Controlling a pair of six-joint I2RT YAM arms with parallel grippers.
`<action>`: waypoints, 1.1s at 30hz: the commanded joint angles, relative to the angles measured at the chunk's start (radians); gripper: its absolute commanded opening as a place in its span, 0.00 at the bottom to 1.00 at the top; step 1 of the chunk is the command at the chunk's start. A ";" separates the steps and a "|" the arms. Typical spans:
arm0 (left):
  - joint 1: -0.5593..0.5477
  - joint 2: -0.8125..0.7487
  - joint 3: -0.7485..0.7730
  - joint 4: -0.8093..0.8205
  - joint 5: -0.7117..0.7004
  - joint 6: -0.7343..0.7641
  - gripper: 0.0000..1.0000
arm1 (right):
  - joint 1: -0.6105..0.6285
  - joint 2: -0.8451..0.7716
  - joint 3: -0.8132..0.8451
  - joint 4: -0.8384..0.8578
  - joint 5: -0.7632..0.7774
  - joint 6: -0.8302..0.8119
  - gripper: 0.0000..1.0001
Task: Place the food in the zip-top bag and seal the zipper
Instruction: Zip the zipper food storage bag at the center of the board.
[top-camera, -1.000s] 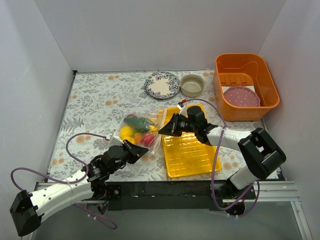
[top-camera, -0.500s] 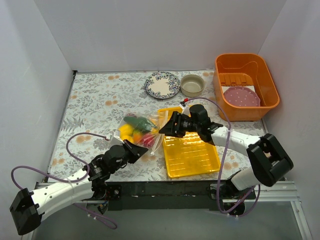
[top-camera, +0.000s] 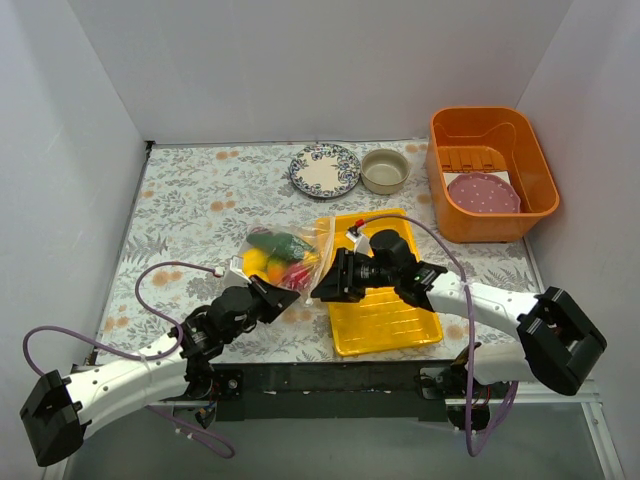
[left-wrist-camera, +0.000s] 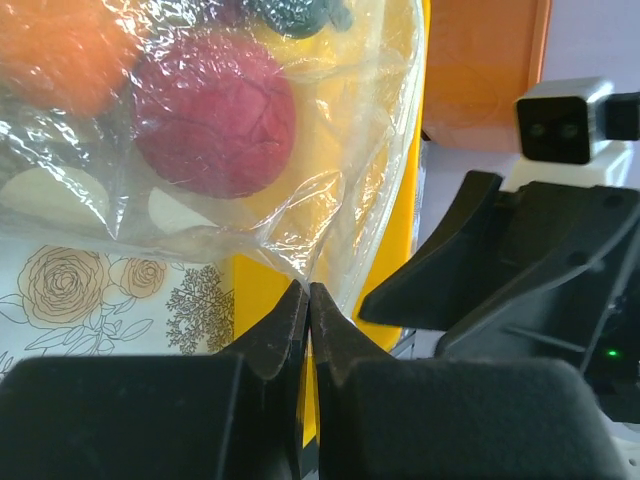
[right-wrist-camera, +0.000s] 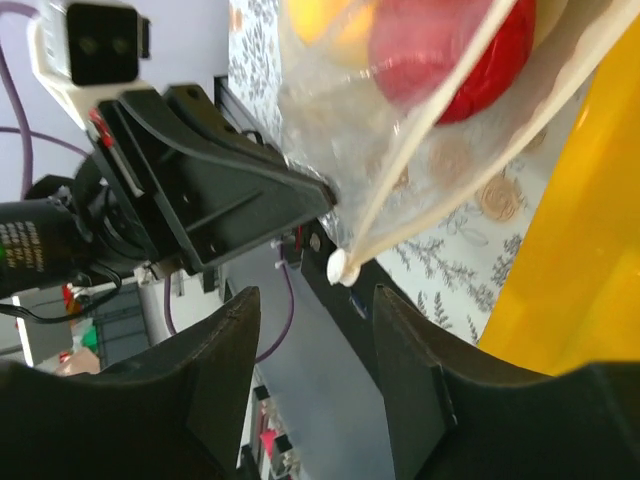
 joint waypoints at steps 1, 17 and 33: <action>-0.003 -0.030 0.032 0.024 -0.016 -0.025 0.00 | 0.039 0.019 -0.037 0.069 0.000 0.080 0.53; -0.001 -0.024 0.026 0.035 0.000 -0.023 0.00 | 0.067 0.094 -0.045 0.192 -0.007 0.110 0.45; -0.003 -0.023 0.027 0.036 0.004 -0.025 0.00 | 0.068 0.112 -0.045 0.216 0.012 0.104 0.33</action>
